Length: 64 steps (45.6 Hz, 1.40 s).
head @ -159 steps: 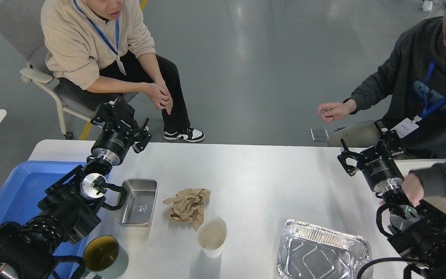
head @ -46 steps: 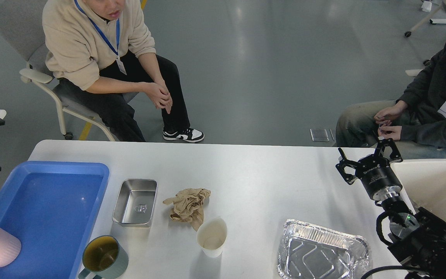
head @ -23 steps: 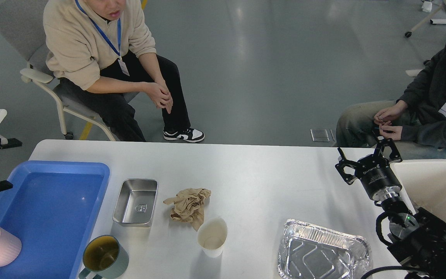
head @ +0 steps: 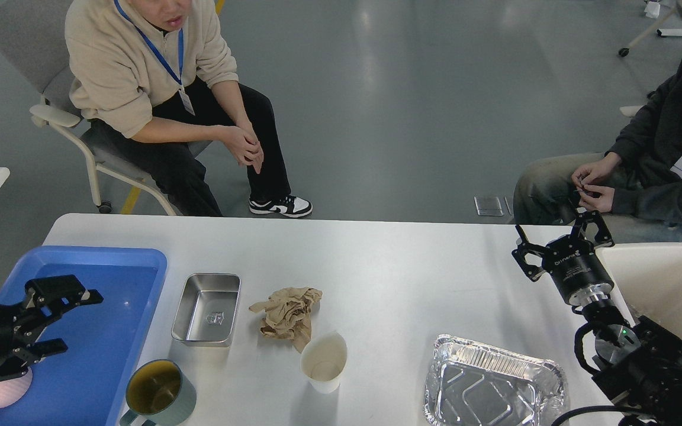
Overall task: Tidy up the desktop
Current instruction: 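Move the left gripper down toward the green mug near the bin, then grasp the green mug with the left gripper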
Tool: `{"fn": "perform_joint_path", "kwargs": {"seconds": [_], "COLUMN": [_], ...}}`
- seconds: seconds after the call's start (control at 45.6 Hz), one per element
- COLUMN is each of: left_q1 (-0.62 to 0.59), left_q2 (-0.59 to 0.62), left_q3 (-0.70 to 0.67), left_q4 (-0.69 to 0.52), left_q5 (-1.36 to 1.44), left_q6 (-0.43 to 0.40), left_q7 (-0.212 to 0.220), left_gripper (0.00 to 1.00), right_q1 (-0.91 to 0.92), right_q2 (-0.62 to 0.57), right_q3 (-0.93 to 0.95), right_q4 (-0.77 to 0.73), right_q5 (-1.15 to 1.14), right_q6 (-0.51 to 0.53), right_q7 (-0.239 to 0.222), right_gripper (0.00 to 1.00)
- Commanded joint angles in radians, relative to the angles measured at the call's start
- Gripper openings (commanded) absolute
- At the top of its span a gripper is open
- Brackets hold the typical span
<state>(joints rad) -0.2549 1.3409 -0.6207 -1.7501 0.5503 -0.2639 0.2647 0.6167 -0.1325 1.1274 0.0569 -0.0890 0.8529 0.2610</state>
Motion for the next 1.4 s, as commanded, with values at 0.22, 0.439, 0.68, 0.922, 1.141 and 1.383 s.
{"fn": "perform_joint_path", "kwargs": {"seconds": [0.22,0.439,0.68,0.922,1.141,1.383], "left_q1": [-0.007,-0.014,-0.076,-0.096,-0.116,-0.141], "left_q2": [-0.157,-0.259,-0.301,-0.33,-0.381,-0.391], "left_q3": [0.059,0.093,0.177,0.205,0.256,0.268], "left_q4": [0.02,0.069,0.081,0.093,0.113,0.12], "left_q5": [0.322,0.464,0.533,0.582,0.649,0.665], "left_q6": [0.003,-0.009,-0.008,-0.009,-0.009,-0.02], "left_q7": [0.083,0.129,0.133,0.137,0.139,0.14], "left_gripper": [0.96,0.94,0.88,0.8,0.72,0.63], "right_q1": [-0.002,-0.002,0.0,0.0,0.0,-0.002], "right_q2": [0.004,0.001,0.001,0.004,-0.001,-0.001], "right_q3": [0.0,0.0,0.0,0.002,0.002,0.002], "right_q4": [0.001,0.001,0.001,0.003,0.003,0.003], "right_q5": [0.0,0.0,0.0,0.0,0.0,0.0], "right_q6": [0.001,0.003,0.005,0.003,0.003,0.009], "right_q7": [0.001,0.001,0.001,0.001,0.001,0.001], "right_gripper": [1.0,1.0,1.0,1.0,1.0,1.0]}}
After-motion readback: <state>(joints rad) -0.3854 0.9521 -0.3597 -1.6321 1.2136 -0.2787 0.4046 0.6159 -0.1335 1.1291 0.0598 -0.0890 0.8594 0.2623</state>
